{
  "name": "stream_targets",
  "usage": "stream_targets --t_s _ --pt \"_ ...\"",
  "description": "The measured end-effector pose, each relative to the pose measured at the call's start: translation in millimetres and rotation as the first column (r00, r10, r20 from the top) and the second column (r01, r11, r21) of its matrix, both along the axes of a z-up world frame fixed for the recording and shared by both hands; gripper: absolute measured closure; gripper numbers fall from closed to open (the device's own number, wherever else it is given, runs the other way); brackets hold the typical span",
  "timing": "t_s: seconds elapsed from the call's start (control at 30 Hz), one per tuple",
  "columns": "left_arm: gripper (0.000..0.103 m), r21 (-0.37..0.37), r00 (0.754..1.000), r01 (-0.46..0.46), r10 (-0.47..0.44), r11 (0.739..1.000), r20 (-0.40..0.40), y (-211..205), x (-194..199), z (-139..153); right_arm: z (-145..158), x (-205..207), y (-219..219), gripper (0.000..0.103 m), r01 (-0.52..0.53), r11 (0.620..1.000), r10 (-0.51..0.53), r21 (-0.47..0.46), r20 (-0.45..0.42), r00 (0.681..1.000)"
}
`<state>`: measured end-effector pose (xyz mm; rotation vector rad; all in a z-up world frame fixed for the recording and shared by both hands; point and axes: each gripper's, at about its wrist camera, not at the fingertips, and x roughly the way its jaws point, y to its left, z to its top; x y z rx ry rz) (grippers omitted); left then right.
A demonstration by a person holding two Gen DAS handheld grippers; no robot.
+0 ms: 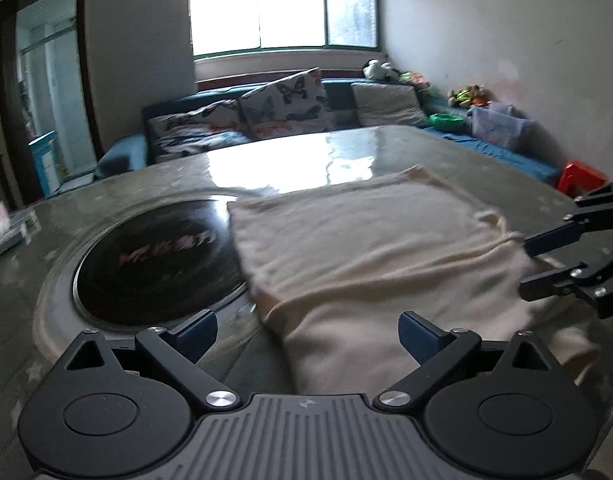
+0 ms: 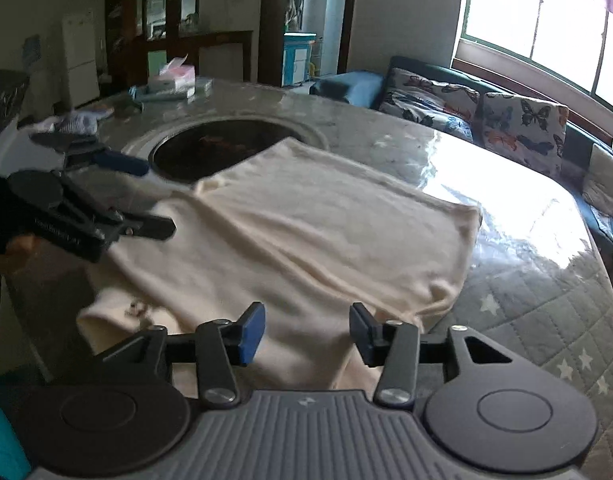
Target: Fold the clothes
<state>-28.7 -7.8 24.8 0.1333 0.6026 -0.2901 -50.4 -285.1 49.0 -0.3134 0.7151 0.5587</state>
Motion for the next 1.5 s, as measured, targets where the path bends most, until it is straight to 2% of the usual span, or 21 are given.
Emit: stream_targets --t_s 0.13,0.23,0.33,0.47,0.63,0.77,0.93,1.03,1.1,1.27,1.37,1.5 --pt "0.003 0.020 0.999 -0.043 0.043 0.999 -0.031 10 -4 -10 -7 -4 -3 0.054 0.017 1.000 -0.017 -0.016 -0.016 1.000" --pt "0.003 0.004 0.998 -0.061 0.061 0.998 -0.033 18 -10 -9 -2 -7 -5 0.052 0.017 1.000 -0.017 -0.026 0.002 1.000" --pt "0.001 -0.010 0.995 -0.097 0.097 0.995 -0.012 23 -15 -5 4 -10 -6 0.050 0.019 1.000 -0.019 -0.006 0.032 0.999" --pt "0.001 -0.010 0.991 -0.130 0.129 0.992 -0.033 29 -14 -9 2 -6 -3 0.049 0.024 1.000 -0.024 0.011 0.034 0.999" --pt "0.001 -0.030 0.991 -0.133 0.132 0.991 -0.033 34 -13 -2 -7 -2 -4 0.048 0.034 0.999 -0.034 -0.016 0.001 0.999" --pt "0.001 -0.057 0.992 -0.129 0.128 0.990 -0.011 31 -4 8 1 -1 -6 0.045 0.045 0.999 -0.044 -0.004 0.031 0.999" --pt "0.001 -0.029 0.988 -0.156 0.155 0.987 -0.021 23 13 1 0 8 -7 0.041 0.080 0.997 -0.078 -0.018 0.075 0.994" --pt "0.001 -0.007 0.982 -0.182 0.182 0.983 -0.057 27 19 -7 -8 16 -12 0.041 0.120 0.991 -0.117 -0.051 0.059 0.991" --pt "0.001 -0.015 0.980 -0.190 0.189 0.982 -0.064 31 18 -6 -7 18 -19 0.040 0.138 0.990 -0.136 -0.033 0.047 0.990" --pt "0.001 -0.013 0.981 -0.188 0.187 0.982 -0.047 27 17 -1 -3 23 -24 0.034 0.183 0.983 -0.182 -0.004 0.083 0.980" --pt "0.001 0.013 0.981 -0.187 0.187 0.982 -0.050 25 20 -3 -13 30 -23 0.034 0.199 0.980 -0.196 -0.029 0.069 0.978" --pt "0.001 0.038 0.990 -0.142 0.143 0.989 -0.009 26 5 3 -7 20 -32 0.034 0.205 0.979 -0.203 -0.014 0.079 0.976"
